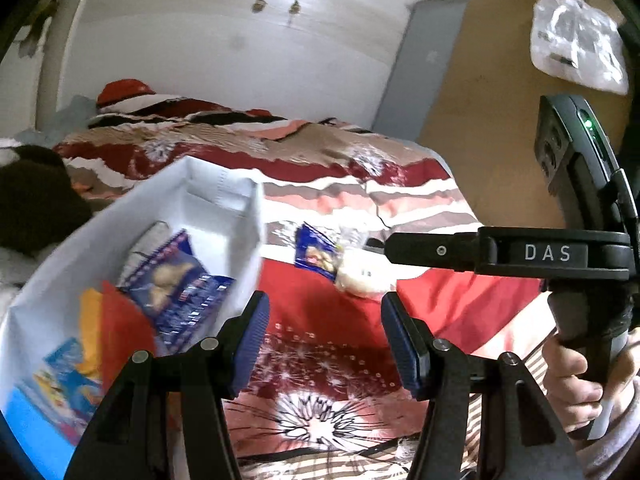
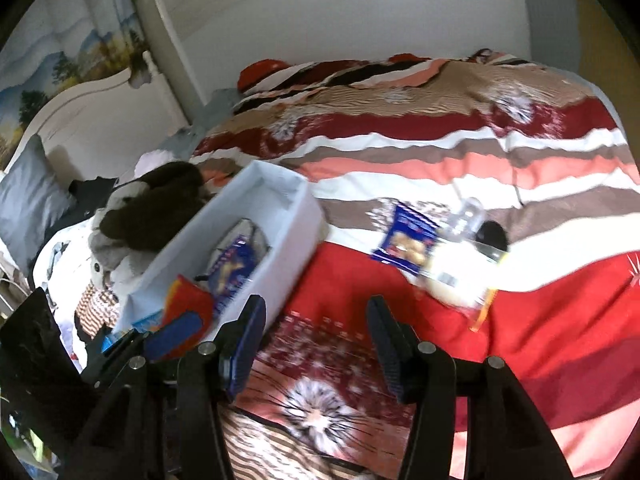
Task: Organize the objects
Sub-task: 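Move the right gripper back to the bread roll in the clear bag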
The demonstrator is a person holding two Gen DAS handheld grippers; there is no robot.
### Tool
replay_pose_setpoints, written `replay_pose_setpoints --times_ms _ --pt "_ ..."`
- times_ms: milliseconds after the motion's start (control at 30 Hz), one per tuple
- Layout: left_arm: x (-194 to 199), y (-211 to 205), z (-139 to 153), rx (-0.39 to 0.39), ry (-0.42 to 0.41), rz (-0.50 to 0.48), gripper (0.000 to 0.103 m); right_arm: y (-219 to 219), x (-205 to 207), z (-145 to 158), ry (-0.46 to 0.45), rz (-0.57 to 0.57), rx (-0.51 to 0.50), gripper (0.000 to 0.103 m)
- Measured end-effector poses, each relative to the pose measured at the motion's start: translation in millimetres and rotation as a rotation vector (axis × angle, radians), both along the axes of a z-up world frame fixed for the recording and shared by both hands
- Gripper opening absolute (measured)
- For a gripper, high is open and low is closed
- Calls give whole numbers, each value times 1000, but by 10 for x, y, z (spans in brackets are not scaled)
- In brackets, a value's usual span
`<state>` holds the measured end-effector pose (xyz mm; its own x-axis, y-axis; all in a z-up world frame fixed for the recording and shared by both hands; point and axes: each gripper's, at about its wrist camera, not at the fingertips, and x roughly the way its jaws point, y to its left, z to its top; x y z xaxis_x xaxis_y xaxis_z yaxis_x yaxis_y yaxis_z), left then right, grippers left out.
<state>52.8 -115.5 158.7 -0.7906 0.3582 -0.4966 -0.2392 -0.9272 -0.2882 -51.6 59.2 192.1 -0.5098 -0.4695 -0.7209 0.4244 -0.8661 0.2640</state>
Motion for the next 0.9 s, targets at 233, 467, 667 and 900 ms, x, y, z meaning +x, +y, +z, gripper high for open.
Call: replay_pose_setpoints --times_ms 233,467,667,900 --pt "-164 243 -314 -29 -92 -17 57 570 28 -266 -32 -50 -95 51" --pt "-312 456 -568 -23 -181 -21 57 1087 155 -656 49 -153 -279 60" --pt "-507 753 -660 -179 -163 -4 57 1235 235 -893 270 -159 -355 83" --pt "-842 716 -1053 -300 -246 60 57 1275 -230 -916 145 -245 -116 70"
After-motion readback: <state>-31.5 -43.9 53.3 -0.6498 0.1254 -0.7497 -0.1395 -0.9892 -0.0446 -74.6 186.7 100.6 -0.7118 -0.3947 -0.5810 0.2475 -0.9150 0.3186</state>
